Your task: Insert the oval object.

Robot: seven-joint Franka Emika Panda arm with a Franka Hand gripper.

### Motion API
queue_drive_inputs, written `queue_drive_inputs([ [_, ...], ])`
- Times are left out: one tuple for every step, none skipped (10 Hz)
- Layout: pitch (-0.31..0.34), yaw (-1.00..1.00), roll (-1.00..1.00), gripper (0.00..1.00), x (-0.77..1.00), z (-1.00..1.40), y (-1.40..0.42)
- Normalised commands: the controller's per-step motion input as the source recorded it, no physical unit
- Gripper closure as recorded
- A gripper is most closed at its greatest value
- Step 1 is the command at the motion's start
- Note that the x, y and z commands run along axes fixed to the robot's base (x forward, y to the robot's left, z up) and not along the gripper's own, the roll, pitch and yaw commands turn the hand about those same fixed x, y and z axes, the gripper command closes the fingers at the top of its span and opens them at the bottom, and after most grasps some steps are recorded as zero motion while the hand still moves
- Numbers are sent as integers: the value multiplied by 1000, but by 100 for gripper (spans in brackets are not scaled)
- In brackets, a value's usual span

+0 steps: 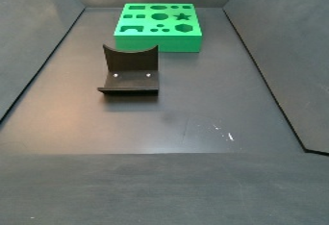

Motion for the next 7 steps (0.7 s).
queue_drive_inputs([
  [-119, 154, 36, 100, 257, -971, 0],
  [-10, 211, 3, 100, 403, -1000, -186],
  [-20, 151, 11, 100, 526, -1000, -463],
  [-7, 94, 10, 100, 517, -1000, -503],
  [-13, 126, 39, 100, 477, -1000, -386],
  [-20, 49, 40, 100, 491, -1000, -397],
  [-180, -406, 130, 100, 49, -1000, -691],
])
